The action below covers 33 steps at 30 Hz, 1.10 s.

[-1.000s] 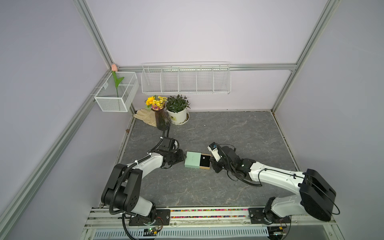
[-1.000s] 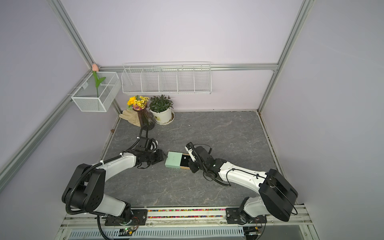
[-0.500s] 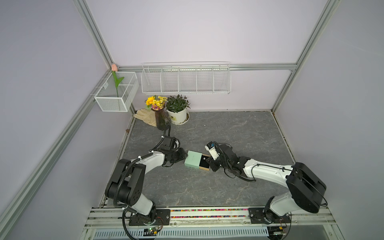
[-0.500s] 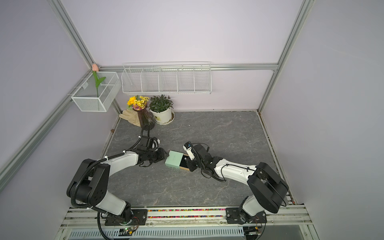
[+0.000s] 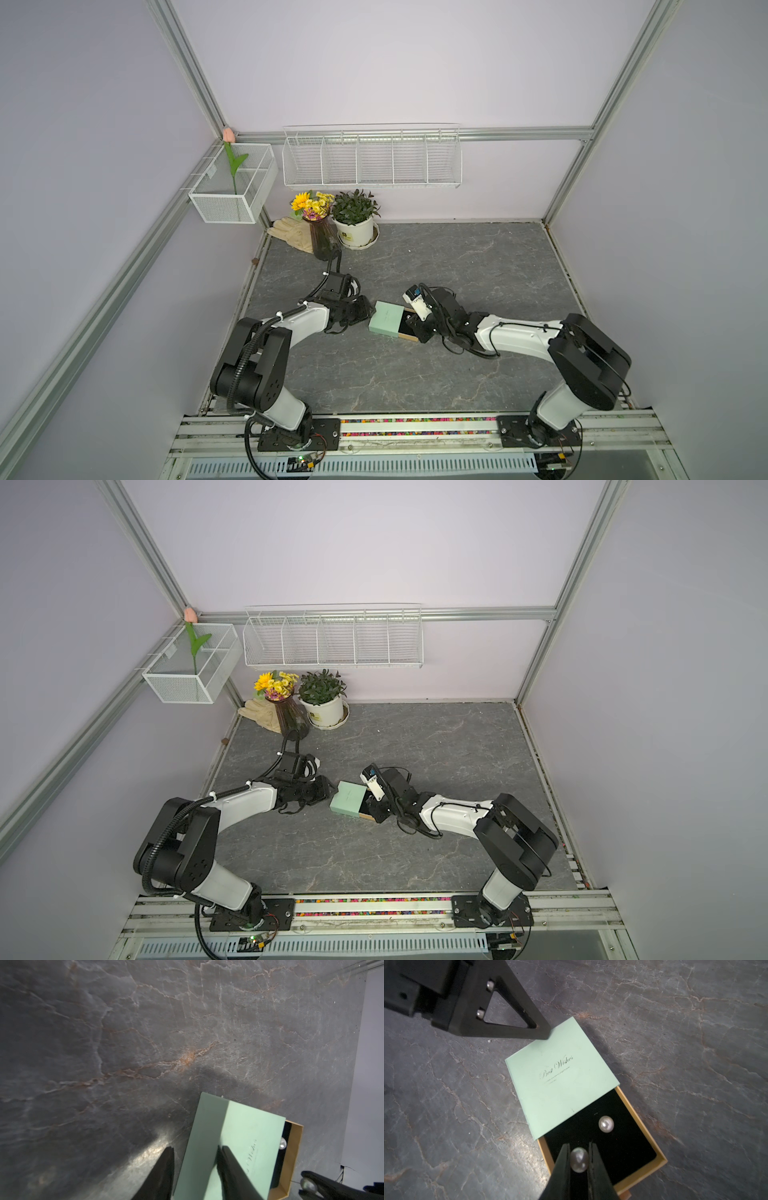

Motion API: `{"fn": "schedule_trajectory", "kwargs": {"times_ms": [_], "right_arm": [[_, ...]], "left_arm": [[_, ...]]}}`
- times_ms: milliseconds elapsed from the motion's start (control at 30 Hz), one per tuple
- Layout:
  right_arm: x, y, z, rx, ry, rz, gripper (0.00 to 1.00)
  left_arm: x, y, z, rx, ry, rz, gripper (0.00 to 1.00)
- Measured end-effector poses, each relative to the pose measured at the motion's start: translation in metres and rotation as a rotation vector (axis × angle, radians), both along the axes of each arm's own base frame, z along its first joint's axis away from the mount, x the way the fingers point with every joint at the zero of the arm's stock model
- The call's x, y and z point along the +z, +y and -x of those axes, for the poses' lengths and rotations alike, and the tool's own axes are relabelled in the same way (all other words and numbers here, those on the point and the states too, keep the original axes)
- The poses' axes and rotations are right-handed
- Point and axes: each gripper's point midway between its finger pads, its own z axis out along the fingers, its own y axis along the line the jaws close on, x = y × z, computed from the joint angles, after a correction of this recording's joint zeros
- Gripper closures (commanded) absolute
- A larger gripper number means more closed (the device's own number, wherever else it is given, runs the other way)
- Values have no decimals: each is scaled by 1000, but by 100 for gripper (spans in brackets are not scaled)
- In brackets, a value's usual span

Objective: Place the earrings into the drawer-style jewelry box
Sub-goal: Insert the earring into the inner lining.

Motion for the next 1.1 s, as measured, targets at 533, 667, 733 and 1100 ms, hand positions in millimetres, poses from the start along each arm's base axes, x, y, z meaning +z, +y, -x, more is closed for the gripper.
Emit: {"fn": "schedule_trajectory", "kwargs": {"times_ms": [533,667,733,1100], "right_arm": [[-9,4,-7,23,-32,31,93],[-8,5,-10,19,-43,34,93],[-11,6,-11,21,-41,40,93],[-17,6,-10,31,-39,56,93]], "left_arm": [[0,0,0,0,0,0,61],[0,0,0,0,0,0,61],[0,0,0,0,0,0,61],[0,0,0,0,0,0,61]]}}
